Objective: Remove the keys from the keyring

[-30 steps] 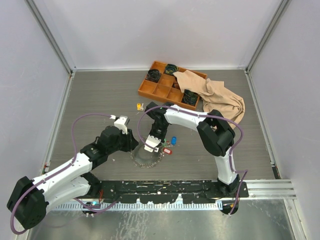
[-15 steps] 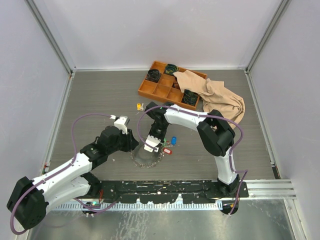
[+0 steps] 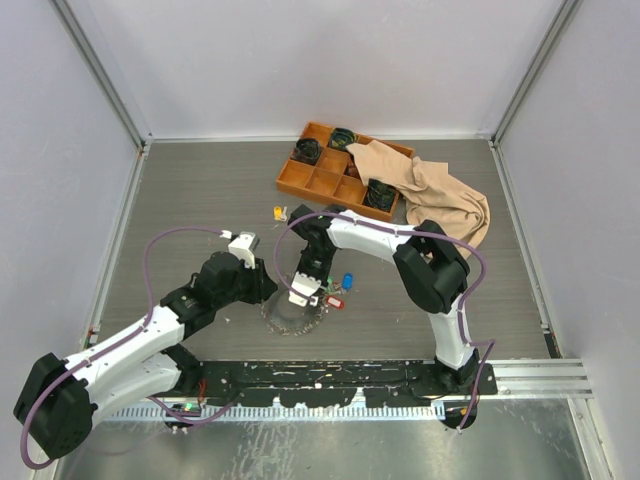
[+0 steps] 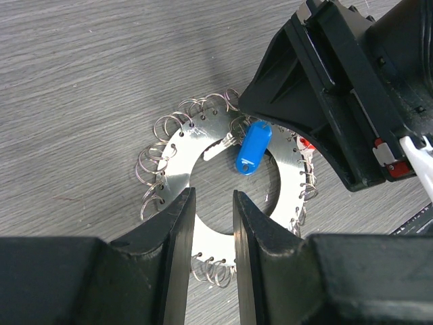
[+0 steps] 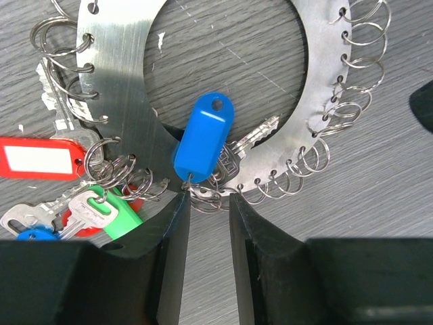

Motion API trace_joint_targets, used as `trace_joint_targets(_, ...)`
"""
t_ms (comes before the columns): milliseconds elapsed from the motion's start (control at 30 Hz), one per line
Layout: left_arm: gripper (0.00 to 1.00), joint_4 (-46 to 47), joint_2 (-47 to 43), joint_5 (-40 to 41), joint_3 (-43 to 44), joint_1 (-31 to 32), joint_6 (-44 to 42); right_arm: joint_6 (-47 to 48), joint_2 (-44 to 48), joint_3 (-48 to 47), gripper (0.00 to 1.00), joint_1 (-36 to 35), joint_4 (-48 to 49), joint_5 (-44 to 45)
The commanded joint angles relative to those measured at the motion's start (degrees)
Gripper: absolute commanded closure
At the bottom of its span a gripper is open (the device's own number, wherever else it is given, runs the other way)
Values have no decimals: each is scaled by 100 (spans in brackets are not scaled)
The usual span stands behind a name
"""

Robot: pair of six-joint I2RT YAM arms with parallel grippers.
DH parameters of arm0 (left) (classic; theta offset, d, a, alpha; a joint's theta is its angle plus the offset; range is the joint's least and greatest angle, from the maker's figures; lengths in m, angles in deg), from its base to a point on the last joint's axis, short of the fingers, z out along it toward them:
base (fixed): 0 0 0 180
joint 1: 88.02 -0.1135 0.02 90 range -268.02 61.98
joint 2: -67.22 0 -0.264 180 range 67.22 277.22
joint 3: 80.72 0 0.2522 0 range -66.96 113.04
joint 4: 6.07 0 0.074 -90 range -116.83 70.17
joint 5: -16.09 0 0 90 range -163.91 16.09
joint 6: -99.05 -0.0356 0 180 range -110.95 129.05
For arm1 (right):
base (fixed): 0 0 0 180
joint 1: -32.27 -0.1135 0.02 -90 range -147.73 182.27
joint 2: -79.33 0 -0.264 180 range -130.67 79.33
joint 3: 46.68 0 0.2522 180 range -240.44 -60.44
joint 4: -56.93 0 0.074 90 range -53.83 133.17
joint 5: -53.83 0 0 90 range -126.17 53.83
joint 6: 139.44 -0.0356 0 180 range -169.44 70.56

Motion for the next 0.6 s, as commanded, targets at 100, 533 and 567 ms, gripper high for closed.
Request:
trace_joint_targets(100,70,166,-67,-66,0,-25,83,168,-70,-267,64,-67,-166,34)
trace_joint_targets(533,70,147,-98,-66,-26,-25,84,215,-55,-233,68,-66,-253,203)
trace_joint_targets(567,70,155,-109,-61,-30,-25,83,200,-42,-226,69,-64,-256,231)
